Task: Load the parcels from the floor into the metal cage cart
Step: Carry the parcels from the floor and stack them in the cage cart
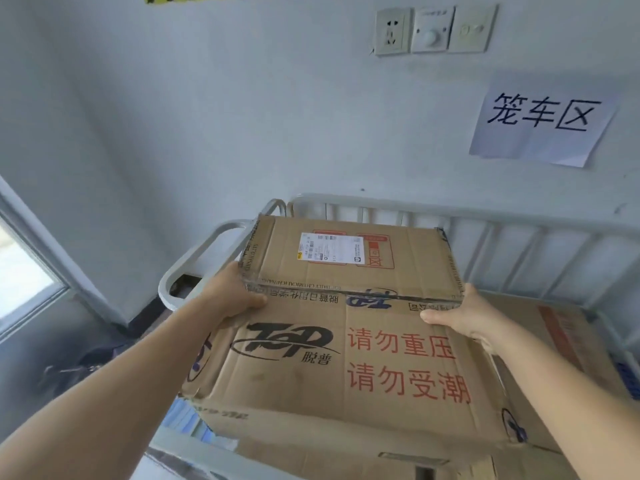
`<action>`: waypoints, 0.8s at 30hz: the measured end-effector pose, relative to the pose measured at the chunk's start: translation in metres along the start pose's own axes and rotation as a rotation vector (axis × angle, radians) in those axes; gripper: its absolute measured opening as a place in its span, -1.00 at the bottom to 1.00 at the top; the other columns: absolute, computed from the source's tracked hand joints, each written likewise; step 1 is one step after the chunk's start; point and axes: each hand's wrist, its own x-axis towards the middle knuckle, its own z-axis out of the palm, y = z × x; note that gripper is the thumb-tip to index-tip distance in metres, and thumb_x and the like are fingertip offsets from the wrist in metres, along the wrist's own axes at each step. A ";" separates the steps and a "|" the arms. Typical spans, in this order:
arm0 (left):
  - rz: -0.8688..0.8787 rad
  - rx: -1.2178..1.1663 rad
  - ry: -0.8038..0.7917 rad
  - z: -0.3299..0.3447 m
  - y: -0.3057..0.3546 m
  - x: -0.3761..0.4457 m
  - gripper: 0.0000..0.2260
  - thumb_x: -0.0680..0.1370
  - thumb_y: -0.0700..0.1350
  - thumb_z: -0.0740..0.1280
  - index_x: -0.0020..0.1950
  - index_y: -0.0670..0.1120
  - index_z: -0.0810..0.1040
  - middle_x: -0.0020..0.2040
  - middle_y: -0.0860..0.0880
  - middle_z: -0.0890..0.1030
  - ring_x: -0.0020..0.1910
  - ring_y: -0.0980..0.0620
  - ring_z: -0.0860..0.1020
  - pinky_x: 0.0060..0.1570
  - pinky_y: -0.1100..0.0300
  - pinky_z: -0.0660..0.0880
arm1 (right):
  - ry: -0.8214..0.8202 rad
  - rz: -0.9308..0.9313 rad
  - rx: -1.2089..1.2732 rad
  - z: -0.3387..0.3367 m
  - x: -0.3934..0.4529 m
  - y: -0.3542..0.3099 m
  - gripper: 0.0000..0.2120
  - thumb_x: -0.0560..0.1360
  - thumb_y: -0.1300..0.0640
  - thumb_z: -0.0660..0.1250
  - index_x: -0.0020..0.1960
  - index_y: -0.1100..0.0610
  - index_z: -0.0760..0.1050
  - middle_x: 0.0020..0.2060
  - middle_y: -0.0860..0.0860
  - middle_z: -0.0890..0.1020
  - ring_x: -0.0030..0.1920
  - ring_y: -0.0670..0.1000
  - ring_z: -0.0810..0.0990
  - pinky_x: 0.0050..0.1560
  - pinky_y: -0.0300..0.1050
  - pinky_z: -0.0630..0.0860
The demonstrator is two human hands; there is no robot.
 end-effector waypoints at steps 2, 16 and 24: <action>-0.041 0.016 -0.046 0.014 -0.006 0.010 -0.53 0.41 -0.06 0.51 0.22 -0.04 0.39 -0.04 0.08 0.51 -0.14 0.05 0.48 -0.06 0.15 0.43 | -0.041 0.048 -0.059 0.009 0.016 0.007 0.01 0.27 -0.02 0.62 0.52 0.09 0.09 0.34 0.13 0.45 0.27 0.17 0.48 0.15 0.07 0.45; -0.224 0.067 -0.334 0.099 -0.076 0.077 -0.49 0.31 0.00 0.52 0.19 0.00 0.42 0.01 0.01 0.59 0.00 0.00 0.56 0.07 0.06 0.51 | -0.216 0.264 -0.218 0.074 0.081 0.057 -0.02 0.33 -0.07 0.57 0.51 0.15 0.04 0.27 0.13 0.47 0.15 0.13 0.49 0.13 0.02 0.46; -0.275 0.019 -0.422 0.148 -0.122 0.117 -0.46 0.33 -0.03 0.53 0.23 -0.03 0.40 0.02 0.01 0.59 -0.04 0.02 0.57 -0.01 0.11 0.54 | -0.221 0.371 -0.226 0.117 0.122 0.076 -0.11 0.25 -0.05 0.61 0.40 0.05 0.17 0.16 0.07 0.52 0.13 0.10 0.53 0.18 0.15 0.50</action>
